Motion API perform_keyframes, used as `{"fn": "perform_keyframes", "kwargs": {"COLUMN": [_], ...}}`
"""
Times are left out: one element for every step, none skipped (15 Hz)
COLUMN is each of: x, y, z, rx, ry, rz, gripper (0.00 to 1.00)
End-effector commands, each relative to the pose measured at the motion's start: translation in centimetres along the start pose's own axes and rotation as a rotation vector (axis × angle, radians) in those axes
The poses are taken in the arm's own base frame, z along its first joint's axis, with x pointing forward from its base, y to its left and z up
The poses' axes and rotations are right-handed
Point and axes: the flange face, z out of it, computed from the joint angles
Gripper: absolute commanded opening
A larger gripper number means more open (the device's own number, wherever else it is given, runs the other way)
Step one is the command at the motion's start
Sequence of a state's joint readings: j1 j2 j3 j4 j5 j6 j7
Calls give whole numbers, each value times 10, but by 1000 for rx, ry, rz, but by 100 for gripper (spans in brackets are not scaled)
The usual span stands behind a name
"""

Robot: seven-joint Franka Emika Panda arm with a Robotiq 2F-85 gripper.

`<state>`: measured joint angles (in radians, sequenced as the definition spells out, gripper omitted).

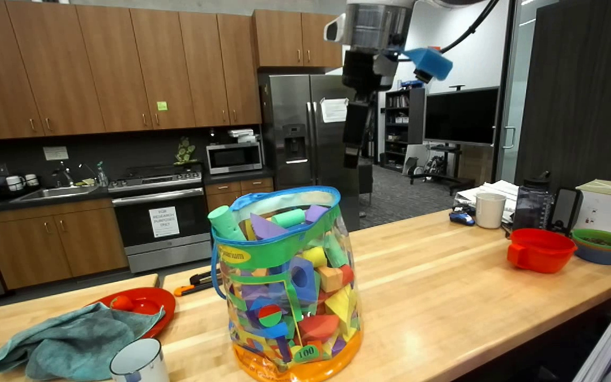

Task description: Remove a purple block from the clear bag and put it on the table

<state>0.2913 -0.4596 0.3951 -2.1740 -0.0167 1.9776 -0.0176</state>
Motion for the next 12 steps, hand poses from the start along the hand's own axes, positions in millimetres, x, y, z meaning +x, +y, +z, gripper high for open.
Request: {"fn": "perform_keyframes", "kwargs": {"x": [21,25,14,17,20,21,22,22,22,21,21,22], "y": [-11,-14,-9,-12,-13,-14,-14,-14,-14,-12,-13,-15], "z": [4,8,7,9,11,13,13,13,12,18,23,25], "rx": [24,22,20,24,27,29,31,31,31,11,5,-1], "ry": [35,37,25,27,27,26,26,27,28,12,-1,-4], "rz": [-30,-35,-23,-29,-32,-34,-35,-35,-35,-31,-33,-36], "gripper": [100,100,100,100,100,100,100,100,100,100,100,100]}}
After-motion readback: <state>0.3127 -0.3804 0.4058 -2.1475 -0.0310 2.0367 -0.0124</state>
